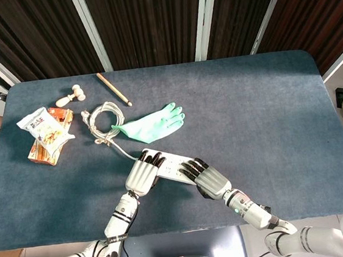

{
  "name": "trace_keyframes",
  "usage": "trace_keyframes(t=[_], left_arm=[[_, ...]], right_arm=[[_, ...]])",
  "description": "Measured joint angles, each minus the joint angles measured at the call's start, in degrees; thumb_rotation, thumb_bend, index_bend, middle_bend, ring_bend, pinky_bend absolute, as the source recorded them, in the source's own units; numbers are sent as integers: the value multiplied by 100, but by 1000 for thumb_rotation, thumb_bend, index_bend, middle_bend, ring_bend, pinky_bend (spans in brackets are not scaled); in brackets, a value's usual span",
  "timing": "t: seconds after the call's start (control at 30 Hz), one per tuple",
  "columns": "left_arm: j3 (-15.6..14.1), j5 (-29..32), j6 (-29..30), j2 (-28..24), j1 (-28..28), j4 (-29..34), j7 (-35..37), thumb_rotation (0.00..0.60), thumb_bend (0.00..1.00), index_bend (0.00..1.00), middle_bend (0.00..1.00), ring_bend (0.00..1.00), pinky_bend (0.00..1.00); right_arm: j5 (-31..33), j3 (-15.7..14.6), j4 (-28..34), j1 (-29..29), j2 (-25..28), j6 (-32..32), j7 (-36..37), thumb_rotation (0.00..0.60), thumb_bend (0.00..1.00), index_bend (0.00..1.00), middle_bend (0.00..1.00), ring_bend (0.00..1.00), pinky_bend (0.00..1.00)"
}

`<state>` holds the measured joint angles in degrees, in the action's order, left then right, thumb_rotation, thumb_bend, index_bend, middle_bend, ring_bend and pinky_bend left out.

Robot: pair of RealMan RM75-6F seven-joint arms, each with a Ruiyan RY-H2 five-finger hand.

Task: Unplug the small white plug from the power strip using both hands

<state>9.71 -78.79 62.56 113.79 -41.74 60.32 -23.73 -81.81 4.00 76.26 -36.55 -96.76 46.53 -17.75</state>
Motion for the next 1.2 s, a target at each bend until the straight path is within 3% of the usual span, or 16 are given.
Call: trace_keyframes(t=[0.4,0.87,1.03,1.2], left_arm=[[-10,-221,322,44,29,-164,512,600,675,419,583,389,263],[-3,-533,816,33,76,-329,908,600,687,431,583,392,265],[80,-671,1258,-486,159,117,1116,600,679,429,580,391,261],[146,-437,1202,-1230,426,683,1736,600,674,427,580,390,260]], right_arm=[[362,-53,103,-99,-18,-104,-233,600,859,44,56,0,0],[471,-130,136,-144,-43,-40,-293,600,859,30,56,0,0],[243,-160,429,-33,322,351,-161,600,857,3,57,0,0],[-172,-196,980,169,1037,1022,220,600,833,0,60,0,0]])
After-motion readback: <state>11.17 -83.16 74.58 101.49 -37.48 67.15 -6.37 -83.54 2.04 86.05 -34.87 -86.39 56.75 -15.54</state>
